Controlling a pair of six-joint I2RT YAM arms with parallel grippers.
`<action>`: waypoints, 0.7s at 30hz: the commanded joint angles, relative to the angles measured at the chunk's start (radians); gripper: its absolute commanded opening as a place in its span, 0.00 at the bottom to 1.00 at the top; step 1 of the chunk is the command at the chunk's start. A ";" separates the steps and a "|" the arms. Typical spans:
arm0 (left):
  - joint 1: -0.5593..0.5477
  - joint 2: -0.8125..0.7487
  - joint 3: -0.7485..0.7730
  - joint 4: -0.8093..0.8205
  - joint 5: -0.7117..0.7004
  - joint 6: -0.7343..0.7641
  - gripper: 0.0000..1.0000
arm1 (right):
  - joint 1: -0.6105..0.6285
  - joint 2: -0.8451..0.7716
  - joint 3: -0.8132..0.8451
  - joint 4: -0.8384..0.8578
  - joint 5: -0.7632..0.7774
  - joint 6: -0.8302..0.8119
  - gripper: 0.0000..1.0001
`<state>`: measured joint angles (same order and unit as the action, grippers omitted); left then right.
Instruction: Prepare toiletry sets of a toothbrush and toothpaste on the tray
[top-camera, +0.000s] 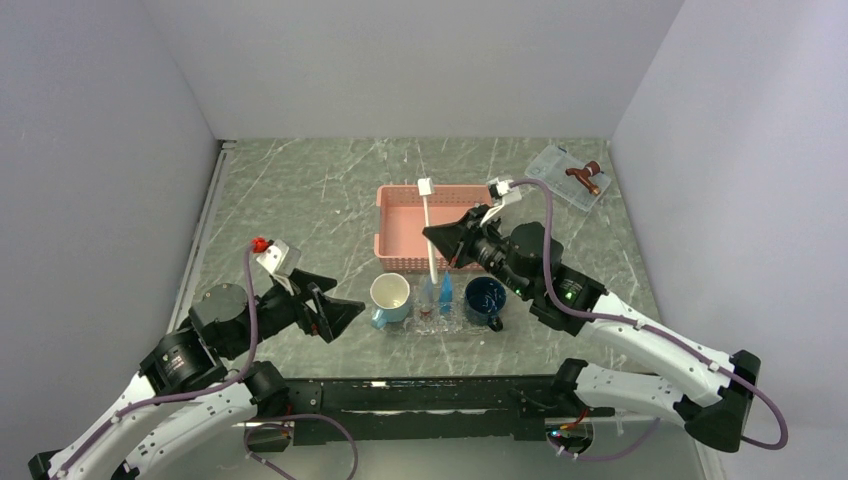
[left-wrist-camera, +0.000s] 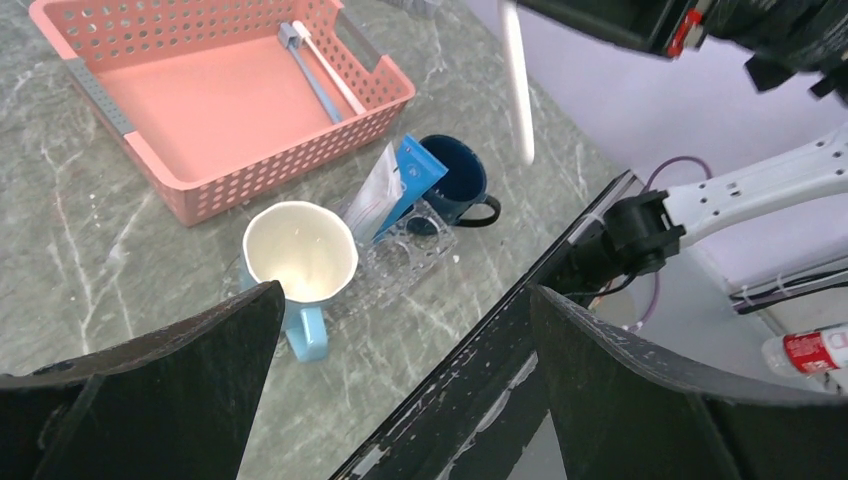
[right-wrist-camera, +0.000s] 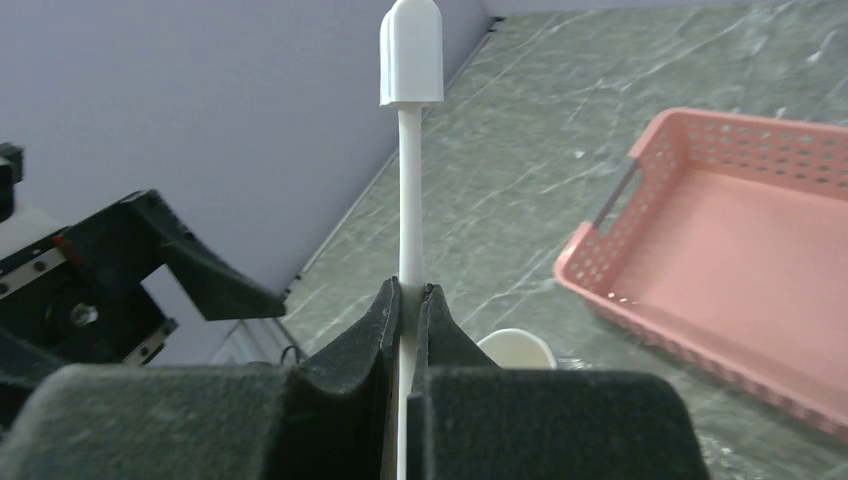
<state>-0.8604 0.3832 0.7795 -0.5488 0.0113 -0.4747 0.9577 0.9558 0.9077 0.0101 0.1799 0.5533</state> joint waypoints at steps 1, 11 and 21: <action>0.005 -0.012 0.000 0.090 -0.008 -0.078 0.99 | 0.071 0.000 -0.019 0.143 0.057 0.082 0.00; 0.006 -0.033 -0.032 0.190 0.061 -0.204 0.99 | 0.131 0.051 -0.049 0.373 -0.062 0.177 0.00; 0.006 -0.026 -0.091 0.367 0.204 -0.287 0.99 | 0.148 0.134 -0.055 0.580 -0.201 0.339 0.00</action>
<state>-0.8604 0.3550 0.7063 -0.3176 0.1211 -0.7097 1.0962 1.0687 0.8547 0.4141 0.0616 0.8051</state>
